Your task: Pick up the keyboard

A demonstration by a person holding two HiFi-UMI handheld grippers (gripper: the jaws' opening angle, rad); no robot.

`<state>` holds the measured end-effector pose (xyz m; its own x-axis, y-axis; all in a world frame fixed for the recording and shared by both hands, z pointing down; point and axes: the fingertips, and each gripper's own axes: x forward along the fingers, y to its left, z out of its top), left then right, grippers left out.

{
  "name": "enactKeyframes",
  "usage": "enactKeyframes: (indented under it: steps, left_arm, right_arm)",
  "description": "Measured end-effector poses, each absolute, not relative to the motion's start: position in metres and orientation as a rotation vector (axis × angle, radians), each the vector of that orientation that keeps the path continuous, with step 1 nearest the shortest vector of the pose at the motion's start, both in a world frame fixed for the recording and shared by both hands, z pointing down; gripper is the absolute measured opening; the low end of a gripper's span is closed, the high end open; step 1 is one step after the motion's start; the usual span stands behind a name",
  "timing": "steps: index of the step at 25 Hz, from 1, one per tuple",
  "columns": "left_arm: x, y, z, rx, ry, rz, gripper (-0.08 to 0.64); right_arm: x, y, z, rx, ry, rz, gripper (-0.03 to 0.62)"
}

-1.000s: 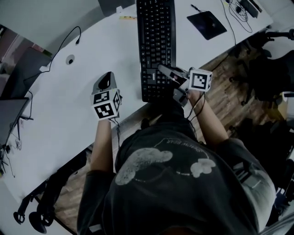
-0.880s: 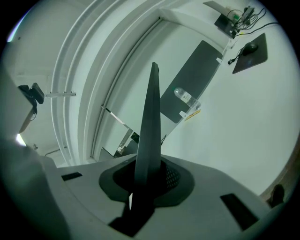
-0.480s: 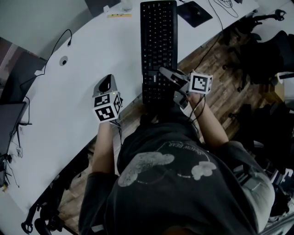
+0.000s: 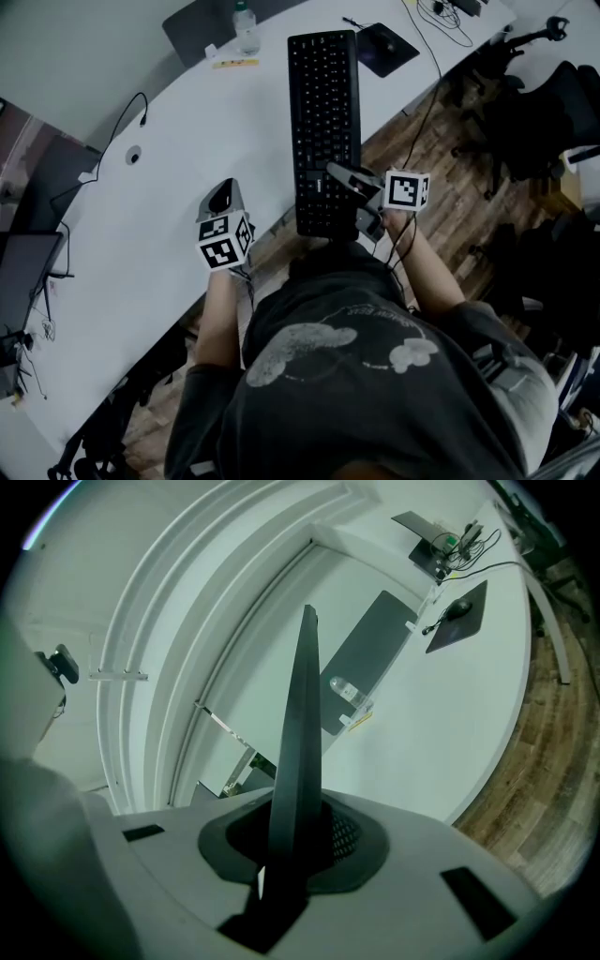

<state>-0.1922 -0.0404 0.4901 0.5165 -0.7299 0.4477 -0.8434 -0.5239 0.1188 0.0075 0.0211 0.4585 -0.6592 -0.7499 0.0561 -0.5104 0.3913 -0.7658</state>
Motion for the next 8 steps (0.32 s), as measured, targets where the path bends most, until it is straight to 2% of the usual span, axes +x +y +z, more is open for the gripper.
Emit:
enactKeyframes:
  steps: [8]
  left_arm:
    - [-0.1812,-0.0435,0.4984,2.448,-1.273,0.532,0.008]
  right_arm:
    - [0.0106,0.022,0.4667,-1.116,2.355,-1.166,0.055]
